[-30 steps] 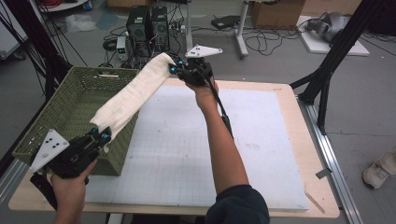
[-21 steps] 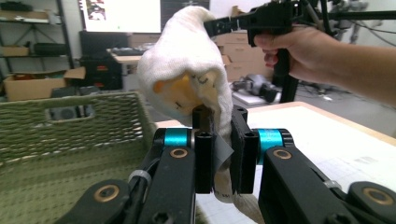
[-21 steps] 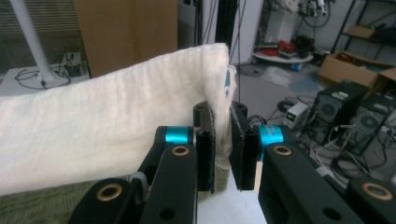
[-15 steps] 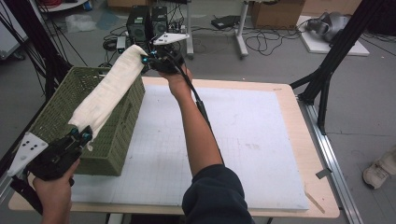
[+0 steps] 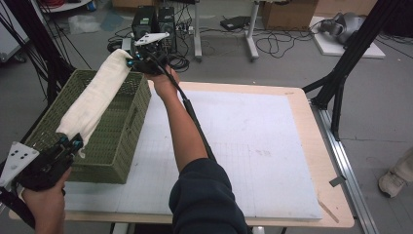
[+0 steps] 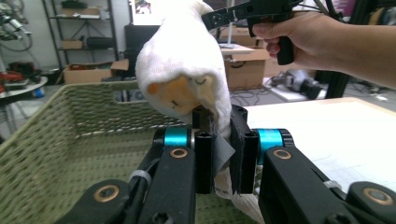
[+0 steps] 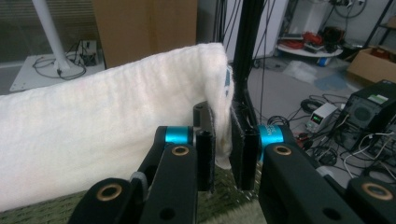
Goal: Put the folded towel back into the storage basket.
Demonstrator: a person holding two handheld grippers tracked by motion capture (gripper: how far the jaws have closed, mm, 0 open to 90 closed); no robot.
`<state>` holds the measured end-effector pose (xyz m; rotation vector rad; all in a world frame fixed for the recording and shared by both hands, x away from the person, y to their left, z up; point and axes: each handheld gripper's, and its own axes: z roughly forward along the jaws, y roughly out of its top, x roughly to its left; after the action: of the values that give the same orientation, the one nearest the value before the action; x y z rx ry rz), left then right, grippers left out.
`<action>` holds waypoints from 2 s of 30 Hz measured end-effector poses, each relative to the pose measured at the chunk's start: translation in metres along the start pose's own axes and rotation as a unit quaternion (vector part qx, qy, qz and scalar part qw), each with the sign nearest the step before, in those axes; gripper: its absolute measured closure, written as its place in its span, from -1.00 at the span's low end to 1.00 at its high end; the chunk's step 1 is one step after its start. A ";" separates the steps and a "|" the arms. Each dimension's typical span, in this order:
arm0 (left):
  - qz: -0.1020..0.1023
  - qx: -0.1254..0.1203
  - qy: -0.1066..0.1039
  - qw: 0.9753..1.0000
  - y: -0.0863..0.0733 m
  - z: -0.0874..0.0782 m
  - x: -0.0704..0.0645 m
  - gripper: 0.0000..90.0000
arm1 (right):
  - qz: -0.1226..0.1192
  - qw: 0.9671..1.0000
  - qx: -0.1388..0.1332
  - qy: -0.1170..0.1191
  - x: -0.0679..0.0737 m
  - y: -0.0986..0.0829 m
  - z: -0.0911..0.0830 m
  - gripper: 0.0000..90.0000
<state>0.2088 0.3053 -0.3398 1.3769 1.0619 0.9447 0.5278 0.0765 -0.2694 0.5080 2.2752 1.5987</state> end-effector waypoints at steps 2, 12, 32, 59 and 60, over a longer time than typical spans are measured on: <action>-0.009 0.001 0.005 1.000 -0.002 -0.001 0.005 0.82 | 0.000 1.000 0.002 0.000 0.003 0.000 0.009 0.82; -0.027 0.016 0.024 0.999 -0.012 -0.002 0.020 0.81 | 0.011 1.000 0.026 -0.006 0.010 -0.003 0.041 0.82; -0.090 0.021 0.048 0.995 -0.004 -0.002 0.026 -0.28 | 0.019 0.998 0.051 -0.019 0.014 -0.002 0.018 -0.02; -0.075 0.037 -0.158 0.984 0.011 0.044 -0.047 -0.59 | 0.034 0.997 0.049 -0.057 -0.006 -0.047 -0.195 -0.59; -0.072 0.037 -0.167 0.983 0.012 0.046 -0.051 -0.59 | 0.036 0.996 0.046 -0.061 -0.005 -0.051 -0.204 -0.59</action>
<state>0.2391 0.2437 -0.3304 1.4378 0.9323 0.5483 0.4359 -0.1117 -0.2506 0.6986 2.2692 1.4576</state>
